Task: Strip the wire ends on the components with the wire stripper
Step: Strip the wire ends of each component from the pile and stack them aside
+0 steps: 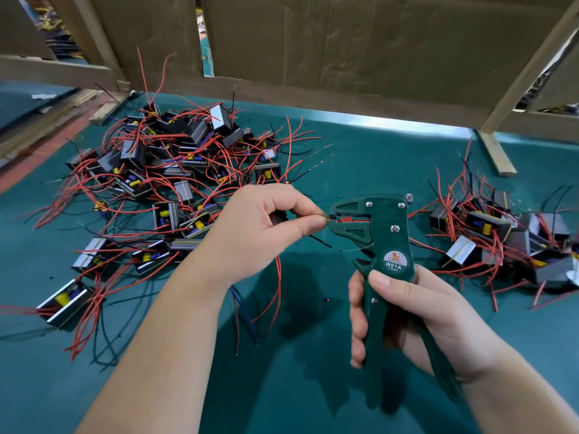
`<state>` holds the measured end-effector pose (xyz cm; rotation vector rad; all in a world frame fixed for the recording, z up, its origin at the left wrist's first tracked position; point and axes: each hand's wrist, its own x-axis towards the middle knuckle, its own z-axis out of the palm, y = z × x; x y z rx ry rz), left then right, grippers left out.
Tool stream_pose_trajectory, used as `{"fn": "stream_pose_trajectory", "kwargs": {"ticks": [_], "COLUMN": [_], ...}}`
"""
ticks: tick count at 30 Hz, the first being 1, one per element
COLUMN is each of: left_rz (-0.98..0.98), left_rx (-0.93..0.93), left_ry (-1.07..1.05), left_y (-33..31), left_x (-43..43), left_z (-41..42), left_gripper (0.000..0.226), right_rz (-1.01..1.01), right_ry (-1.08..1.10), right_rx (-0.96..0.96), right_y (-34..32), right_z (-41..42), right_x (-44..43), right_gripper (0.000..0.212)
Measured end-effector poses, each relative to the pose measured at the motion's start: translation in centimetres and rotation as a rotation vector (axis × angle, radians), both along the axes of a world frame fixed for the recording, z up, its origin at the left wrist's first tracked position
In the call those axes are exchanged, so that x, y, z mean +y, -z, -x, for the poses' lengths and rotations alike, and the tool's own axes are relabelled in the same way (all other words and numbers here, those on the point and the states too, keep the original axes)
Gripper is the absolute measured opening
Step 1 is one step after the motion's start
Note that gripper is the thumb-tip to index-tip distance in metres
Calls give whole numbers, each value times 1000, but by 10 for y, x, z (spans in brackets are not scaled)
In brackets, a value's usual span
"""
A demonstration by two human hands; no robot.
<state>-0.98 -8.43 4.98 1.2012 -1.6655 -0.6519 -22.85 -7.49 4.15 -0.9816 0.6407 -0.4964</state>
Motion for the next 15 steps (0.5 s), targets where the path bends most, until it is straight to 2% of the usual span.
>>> {"fn": "stream_pose_trajectory", "kwargs": {"ticks": [6,10,13,15], "left_rz": [-64,-234,-334,-356], "left_rx": [97,1,91,182], "left_ry": [-31,-66,-88,-160], "left_y": [0,7,10,11], "left_x": [1,-3,-6,-7], "left_z": [0,3,9,11], "left_gripper": [4,17,25,26], "right_rz": [-47,-95,-92,-52], "right_ry": [90,252,328,415], "right_rx": [-16,53,-163,-259], "right_y": [1,3,3,2], "right_z": [-9,-18,-20,-18], "right_x": [8,8,2,-3], "right_gripper": [50,52,50,38]}}
